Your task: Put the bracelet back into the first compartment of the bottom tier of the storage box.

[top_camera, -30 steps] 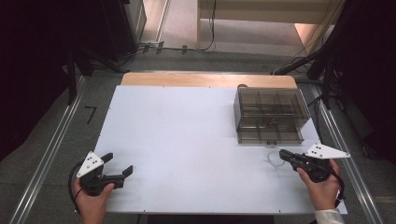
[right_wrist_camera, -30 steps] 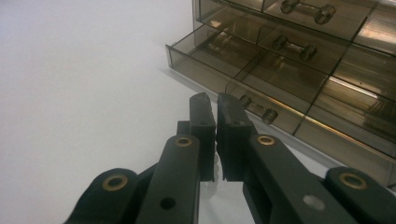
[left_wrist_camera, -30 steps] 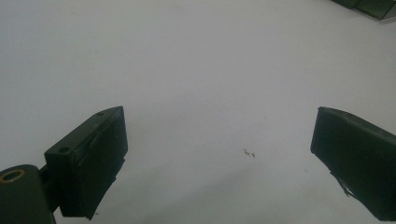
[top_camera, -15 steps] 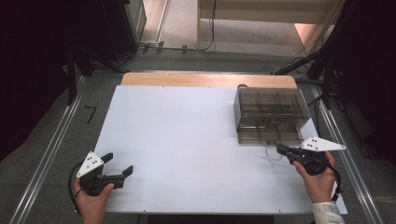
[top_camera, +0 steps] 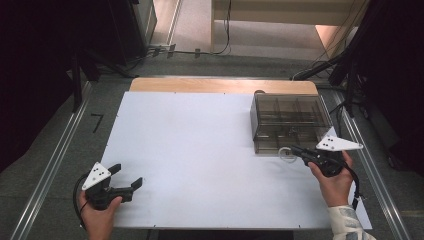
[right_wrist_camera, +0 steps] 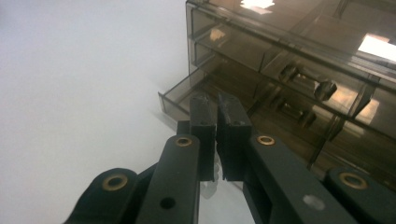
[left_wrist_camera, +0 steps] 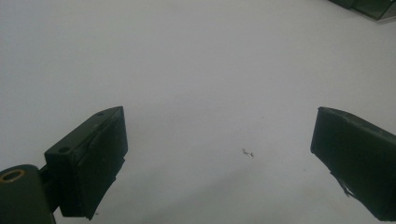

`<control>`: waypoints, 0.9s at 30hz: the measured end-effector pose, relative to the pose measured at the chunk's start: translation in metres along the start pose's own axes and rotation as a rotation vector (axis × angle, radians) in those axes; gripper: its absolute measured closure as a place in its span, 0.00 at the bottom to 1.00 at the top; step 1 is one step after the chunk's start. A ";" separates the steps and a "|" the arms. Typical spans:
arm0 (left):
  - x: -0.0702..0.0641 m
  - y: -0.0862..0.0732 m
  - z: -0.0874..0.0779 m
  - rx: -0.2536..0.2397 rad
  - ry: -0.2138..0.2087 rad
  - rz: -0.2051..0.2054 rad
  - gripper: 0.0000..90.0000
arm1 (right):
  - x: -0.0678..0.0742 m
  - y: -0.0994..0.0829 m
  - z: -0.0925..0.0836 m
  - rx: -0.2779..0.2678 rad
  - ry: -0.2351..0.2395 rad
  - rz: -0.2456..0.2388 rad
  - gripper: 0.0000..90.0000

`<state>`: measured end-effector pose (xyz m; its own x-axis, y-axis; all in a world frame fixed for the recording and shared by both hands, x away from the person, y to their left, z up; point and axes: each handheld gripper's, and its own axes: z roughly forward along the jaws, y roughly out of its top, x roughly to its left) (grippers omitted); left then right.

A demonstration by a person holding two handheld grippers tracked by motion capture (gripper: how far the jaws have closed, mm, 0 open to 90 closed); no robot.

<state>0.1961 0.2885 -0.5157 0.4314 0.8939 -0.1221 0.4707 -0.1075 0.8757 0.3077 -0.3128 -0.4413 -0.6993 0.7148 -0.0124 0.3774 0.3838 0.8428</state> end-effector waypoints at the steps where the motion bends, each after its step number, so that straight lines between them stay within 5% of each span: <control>1: 0.000 0.000 0.000 0.000 0.000 0.000 0.05 | 0.000 0.002 0.001 -0.001 0.000 -0.001 0.93; 27: 0.000 0.000 0.000 -0.001 -0.003 -0.003 0.05 | -0.010 0.024 0.046 -0.033 -0.010 0.026 0.93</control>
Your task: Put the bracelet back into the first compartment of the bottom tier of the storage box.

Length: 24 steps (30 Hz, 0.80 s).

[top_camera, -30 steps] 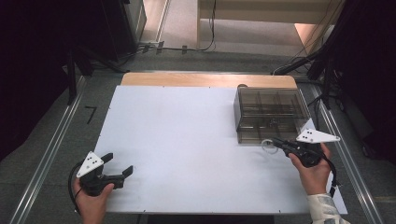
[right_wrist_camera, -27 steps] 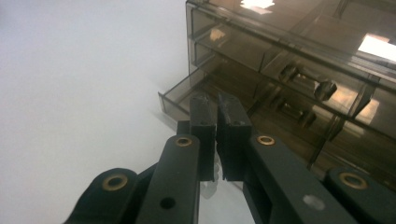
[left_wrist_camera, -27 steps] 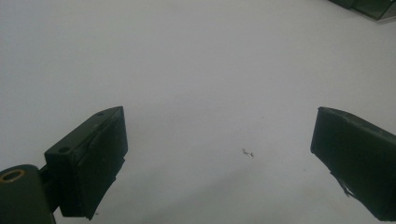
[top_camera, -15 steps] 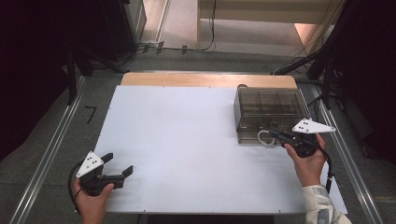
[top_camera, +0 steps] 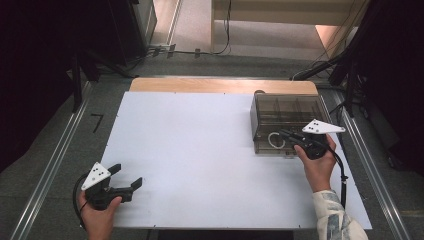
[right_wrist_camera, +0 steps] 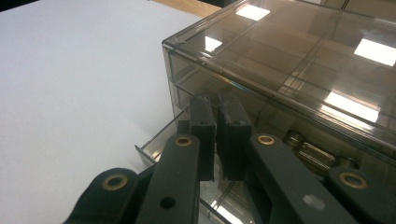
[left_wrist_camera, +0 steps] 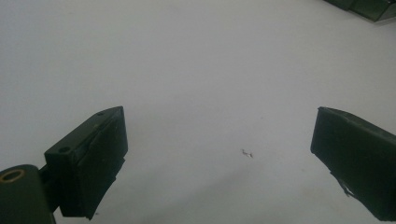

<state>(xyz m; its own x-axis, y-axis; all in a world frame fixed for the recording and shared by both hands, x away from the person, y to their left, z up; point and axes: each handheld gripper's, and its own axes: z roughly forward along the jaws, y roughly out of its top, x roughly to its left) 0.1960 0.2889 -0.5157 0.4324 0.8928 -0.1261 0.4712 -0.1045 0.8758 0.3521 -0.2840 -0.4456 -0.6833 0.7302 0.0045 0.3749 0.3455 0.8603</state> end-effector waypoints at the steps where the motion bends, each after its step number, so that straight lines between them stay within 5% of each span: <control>1: 0.000 0.000 0.000 0.000 -0.001 -0.001 0.05 | 0.000 0.000 0.002 0.003 0.002 0.002 0.93; 24: 0.000 0.000 0.000 0.003 -0.002 -0.002 0.05 | 0.000 -0.005 0.025 0.029 0.033 0.017 0.93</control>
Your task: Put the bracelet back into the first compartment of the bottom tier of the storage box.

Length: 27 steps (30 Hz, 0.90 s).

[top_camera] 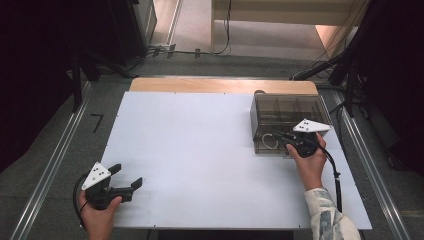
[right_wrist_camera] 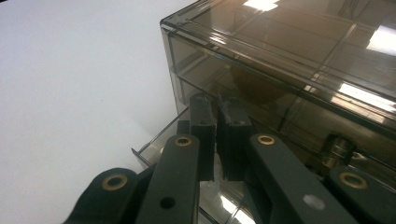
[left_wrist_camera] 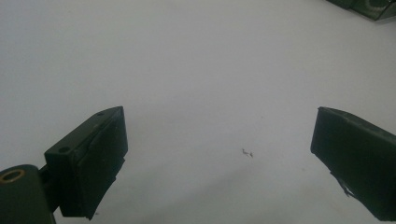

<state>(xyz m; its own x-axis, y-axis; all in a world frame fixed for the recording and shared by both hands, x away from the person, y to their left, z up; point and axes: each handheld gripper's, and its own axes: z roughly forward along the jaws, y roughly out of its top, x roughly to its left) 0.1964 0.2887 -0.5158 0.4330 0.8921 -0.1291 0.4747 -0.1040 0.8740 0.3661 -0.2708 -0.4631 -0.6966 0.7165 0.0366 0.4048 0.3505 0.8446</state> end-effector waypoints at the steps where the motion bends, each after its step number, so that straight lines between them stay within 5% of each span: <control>1: 0.000 0.000 0.000 0.000 0.000 0.000 0.05 | 0.000 0.000 0.001 0.002 -0.001 0.001 0.93; 27: 0.000 0.000 0.000 -0.002 -0.003 -0.001 0.05 | 0.000 -0.004 0.006 0.035 -0.008 -0.006 0.78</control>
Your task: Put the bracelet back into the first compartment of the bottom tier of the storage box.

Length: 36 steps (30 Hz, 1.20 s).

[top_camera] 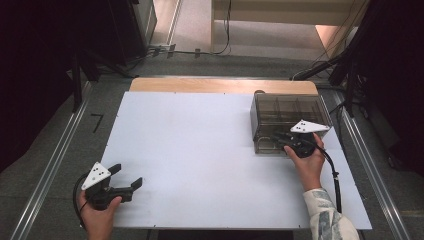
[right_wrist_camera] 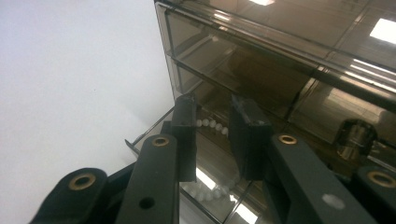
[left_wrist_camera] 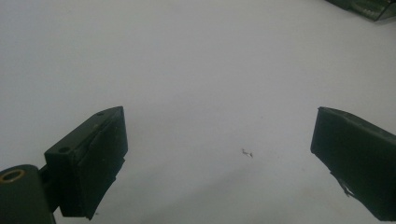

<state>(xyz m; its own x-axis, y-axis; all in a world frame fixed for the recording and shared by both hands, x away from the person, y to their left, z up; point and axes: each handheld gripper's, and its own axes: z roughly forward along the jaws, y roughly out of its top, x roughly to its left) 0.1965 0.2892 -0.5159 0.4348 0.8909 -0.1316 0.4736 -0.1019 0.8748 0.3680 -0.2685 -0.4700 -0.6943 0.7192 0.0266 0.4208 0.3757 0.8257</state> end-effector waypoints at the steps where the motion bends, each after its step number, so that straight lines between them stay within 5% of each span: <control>1: 0.000 0.000 0.000 0.000 0.000 0.000 0.05 | 0.001 0.000 0.000 0.002 0.000 -0.003 0.78; 36: 0.000 0.000 0.000 0.000 0.002 0.002 0.05 | 0.010 -0.001 -0.009 0.015 0.012 -0.034 0.72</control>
<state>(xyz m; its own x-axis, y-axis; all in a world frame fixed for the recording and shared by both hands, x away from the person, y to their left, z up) 0.1962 0.2888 -0.5158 0.4340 0.8916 -0.1290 0.4730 -0.1036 0.8750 0.3553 -0.2673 -0.4657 -0.7154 0.6987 0.0054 0.4056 0.4089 0.8175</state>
